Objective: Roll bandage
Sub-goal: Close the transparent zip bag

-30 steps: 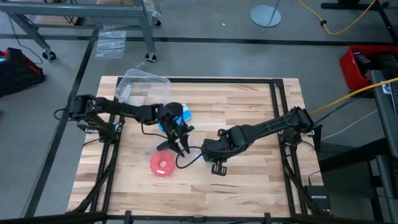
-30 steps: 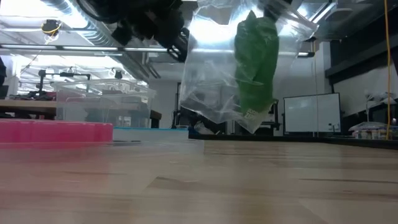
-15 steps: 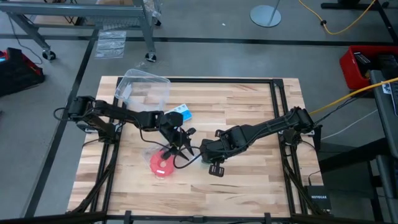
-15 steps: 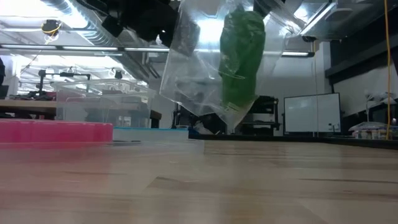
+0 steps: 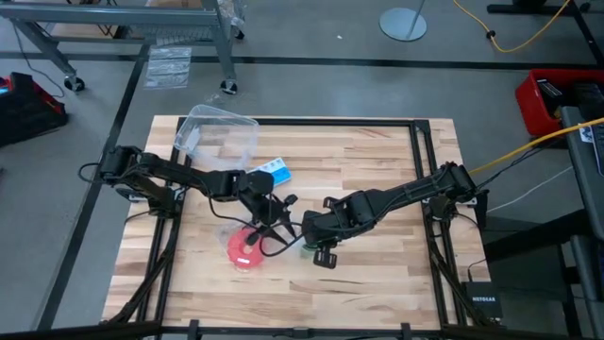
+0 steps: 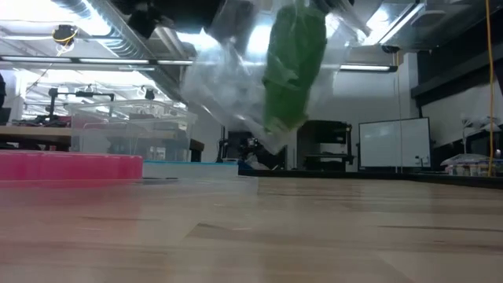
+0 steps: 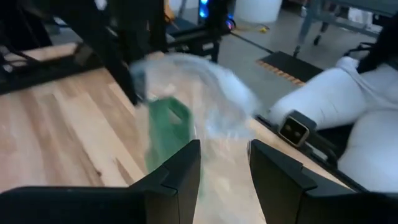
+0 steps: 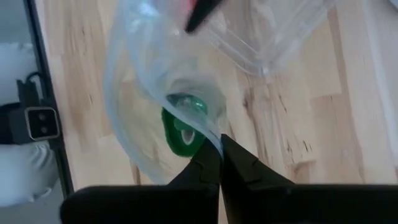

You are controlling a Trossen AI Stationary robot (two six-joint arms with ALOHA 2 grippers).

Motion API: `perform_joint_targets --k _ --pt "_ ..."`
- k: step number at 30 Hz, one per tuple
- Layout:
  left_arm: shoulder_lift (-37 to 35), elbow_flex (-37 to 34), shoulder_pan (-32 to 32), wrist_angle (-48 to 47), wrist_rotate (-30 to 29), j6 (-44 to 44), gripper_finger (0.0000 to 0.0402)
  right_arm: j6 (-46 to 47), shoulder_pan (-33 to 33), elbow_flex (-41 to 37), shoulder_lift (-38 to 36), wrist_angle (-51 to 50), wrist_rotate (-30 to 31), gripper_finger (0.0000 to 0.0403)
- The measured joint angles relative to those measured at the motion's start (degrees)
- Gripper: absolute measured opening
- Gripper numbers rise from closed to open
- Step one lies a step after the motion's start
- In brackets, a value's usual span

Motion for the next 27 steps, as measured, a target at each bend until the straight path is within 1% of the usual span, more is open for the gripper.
perform_joint_targets --k 4,9,17,27 --pt "0.00 0.00 0.01 2.66 -0.26 -1.35 0.0129 0.01 0.00 -0.01 -0.02 1.08 0.13 0.0000" --pt "0.00 0.00 -0.01 2.06 -0.24 -3.73 0.0129 0.00 0.00 -0.01 -0.04 0.81 0.15 0.0000" --pt "-0.07 0.00 -0.28 1.57 1.44 -9.04 0.0129 2.41 0.00 -0.01 -0.04 -3.45 2.03 0.0000" --pt "-0.07 0.00 -1.02 2.70 1.66 -8.53 0.0129 3.63 -0.02 -0.01 -0.04 -2.61 2.42 0.0000"
